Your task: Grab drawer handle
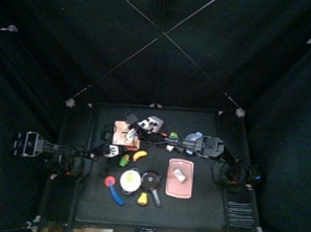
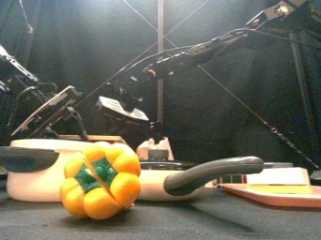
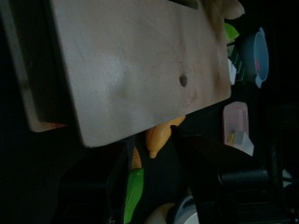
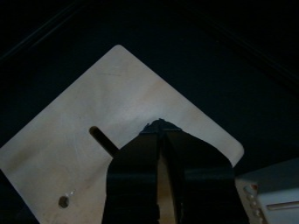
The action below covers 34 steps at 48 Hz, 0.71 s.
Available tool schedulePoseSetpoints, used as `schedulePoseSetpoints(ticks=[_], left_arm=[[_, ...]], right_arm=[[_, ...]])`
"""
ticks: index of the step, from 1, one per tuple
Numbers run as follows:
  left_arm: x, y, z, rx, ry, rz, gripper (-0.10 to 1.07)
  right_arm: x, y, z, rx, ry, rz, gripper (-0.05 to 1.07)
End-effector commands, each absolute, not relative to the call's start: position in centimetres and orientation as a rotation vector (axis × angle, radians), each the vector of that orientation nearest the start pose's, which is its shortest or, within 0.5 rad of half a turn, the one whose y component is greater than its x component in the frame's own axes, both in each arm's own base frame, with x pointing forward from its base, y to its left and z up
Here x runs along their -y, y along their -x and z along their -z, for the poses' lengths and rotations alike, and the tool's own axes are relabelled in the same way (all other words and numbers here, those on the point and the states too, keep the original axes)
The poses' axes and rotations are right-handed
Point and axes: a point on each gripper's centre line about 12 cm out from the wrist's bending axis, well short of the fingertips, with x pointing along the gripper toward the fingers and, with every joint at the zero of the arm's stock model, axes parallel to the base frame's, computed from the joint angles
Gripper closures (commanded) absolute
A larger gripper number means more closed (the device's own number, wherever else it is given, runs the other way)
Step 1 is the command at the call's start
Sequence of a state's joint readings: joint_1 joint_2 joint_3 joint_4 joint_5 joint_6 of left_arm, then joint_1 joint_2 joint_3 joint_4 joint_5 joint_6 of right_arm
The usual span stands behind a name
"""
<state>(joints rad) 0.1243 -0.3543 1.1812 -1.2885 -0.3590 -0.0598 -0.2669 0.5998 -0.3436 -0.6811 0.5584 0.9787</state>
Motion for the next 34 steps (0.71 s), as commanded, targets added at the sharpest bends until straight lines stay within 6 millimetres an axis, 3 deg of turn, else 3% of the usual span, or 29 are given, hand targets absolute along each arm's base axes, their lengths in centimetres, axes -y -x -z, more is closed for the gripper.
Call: schedulePoseSetpoints(ticks=[1,13,27,34], left_arm=[[-7.2,-23.9,-14.3,-0.28,1.183,-0.849,0.19],[-7.1,-24.0,-14.1,-0.311,1.175,-0.825,0.18],[-7.7,-23.8,-13.2,-0.332,1.177,-0.869,0.04],[-8.1,-23.9,-12.7,-0.338,1.17,-0.894,0.04]], right_arm=[[19.3,-56.4,-21.4,-0.555,-0.327,0.702,0.98],[19.3,-56.4,-21.4,-0.552,-0.325,0.699,0.98],[19.0,-56.6,-20.9,-0.56,-0.326,0.691,0.98],[19.0,-56.6,-20.8,-0.564,-0.324,0.693,0.98]])
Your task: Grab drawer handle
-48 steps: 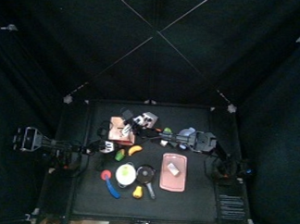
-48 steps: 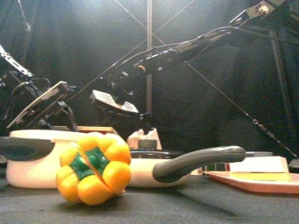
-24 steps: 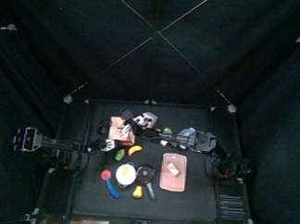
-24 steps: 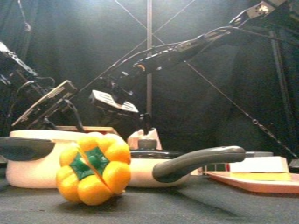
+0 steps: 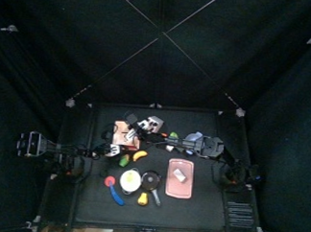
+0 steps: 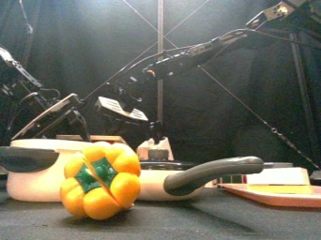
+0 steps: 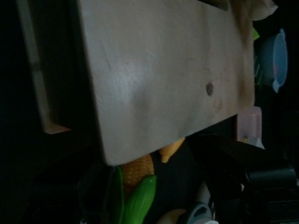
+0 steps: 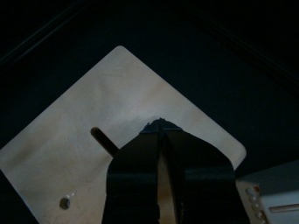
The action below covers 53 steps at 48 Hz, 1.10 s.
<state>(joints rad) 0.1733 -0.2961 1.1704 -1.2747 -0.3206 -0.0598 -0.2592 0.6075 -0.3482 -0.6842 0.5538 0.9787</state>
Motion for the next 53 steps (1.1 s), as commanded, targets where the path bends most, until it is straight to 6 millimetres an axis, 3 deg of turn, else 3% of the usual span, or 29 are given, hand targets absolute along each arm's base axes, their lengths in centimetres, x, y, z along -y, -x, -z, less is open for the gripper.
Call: schedulePoseSetpoints(ticks=[1,21,40,53], left_arm=[[-8.2,-24.0,-12.7,-0.339,1.169,-0.896,0.04],[-8.8,-24.9,-13.1,-0.318,1.177,-0.906,0.07],[-8.8,-25.0,-12.2,-0.355,1.185,-0.922,0.32],[-8.4,-24.9,-12.0,-0.376,1.193,-0.908,0.34]], right_arm=[[19.0,-56.6,-20.7,-0.566,-0.324,0.693,0.98],[19.1,-56.6,-20.7,-0.566,-0.325,0.695,0.98],[19.0,-56.7,-20.6,-0.566,-0.324,0.692,0.98],[19.2,-56.6,-20.6,-0.564,-0.323,0.695,0.98]])
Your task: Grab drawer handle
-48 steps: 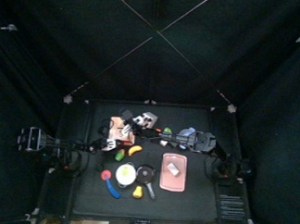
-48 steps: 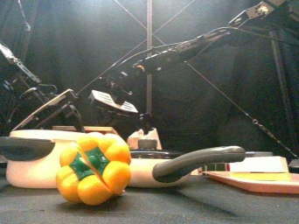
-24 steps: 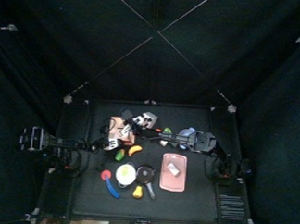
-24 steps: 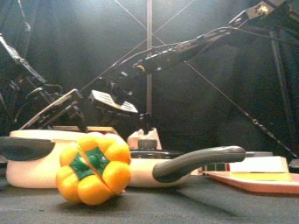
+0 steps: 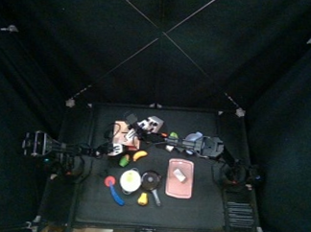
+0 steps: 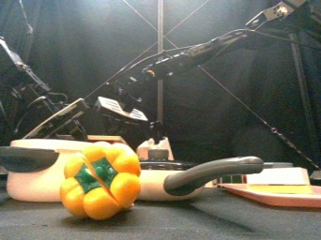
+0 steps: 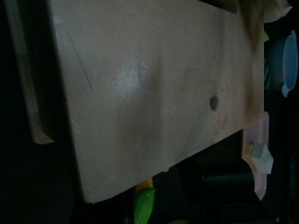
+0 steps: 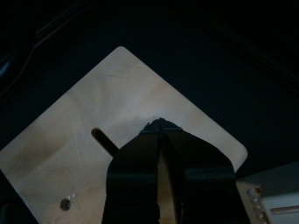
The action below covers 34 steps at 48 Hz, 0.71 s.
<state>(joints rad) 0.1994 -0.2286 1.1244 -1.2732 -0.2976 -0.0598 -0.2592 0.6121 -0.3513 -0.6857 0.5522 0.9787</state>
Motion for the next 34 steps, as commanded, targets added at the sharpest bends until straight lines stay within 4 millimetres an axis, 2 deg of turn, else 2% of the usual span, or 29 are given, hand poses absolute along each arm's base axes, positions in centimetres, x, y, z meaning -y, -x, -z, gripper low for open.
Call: schedulePoseSetpoints(ticks=[1,34], left_arm=[[-8.37,-24.91,-12.03,-0.378,1.194,-0.907,0.34],[-7.83,-24.83,-11.9,-0.386,1.207,-0.904,0.34]], right_arm=[[19.17,-56.62,-20.62,-0.565,-0.323,0.696,0.98],[19.06,-56.65,-20.55,-0.566,-0.326,0.694,0.98]])
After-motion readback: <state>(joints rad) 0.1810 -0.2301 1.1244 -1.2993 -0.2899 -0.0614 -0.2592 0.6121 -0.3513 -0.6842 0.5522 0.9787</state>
